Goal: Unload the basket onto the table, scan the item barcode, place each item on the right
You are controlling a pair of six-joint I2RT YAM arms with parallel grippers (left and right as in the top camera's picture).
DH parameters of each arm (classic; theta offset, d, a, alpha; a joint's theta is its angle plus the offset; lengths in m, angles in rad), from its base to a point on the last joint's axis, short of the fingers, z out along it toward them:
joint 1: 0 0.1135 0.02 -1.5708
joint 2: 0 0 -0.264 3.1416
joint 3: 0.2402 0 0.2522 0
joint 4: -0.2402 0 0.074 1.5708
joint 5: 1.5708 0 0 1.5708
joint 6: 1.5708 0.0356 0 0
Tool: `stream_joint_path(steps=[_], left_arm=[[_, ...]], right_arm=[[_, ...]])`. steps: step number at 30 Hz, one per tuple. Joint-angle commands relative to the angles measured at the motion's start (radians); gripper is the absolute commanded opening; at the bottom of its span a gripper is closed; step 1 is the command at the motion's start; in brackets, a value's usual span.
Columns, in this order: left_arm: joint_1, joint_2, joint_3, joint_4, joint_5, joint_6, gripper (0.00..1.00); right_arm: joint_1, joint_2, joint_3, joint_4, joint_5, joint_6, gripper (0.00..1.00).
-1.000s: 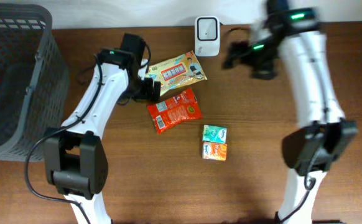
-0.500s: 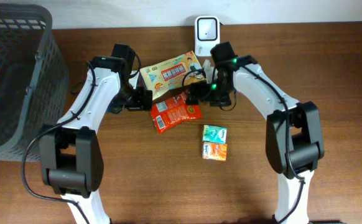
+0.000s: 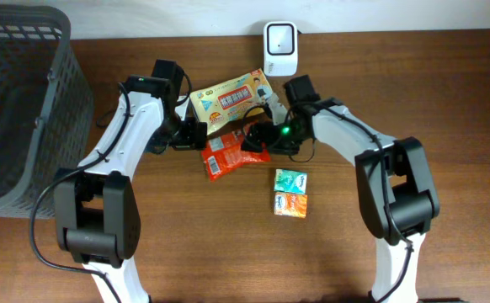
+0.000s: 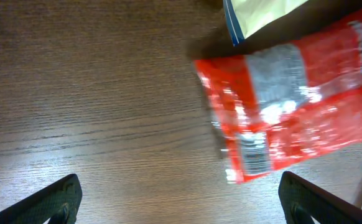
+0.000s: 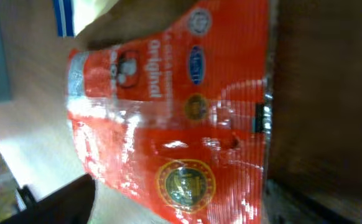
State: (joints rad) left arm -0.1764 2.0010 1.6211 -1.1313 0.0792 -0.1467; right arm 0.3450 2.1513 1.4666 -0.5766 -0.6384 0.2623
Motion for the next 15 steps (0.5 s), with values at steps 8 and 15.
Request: stream_joint_path(steps=[8,15], left_arm=[[0.003,0.002,-0.005,-0.002,0.01,0.005,0.99],[0.003,0.002,-0.005,0.005,0.011,0.005,0.86]], right_arm=[[0.113,0.017,-0.038,0.025,0.135,0.099,0.38],[0.12,0.017,-0.038,0.0,0.135,0.098,0.67]])
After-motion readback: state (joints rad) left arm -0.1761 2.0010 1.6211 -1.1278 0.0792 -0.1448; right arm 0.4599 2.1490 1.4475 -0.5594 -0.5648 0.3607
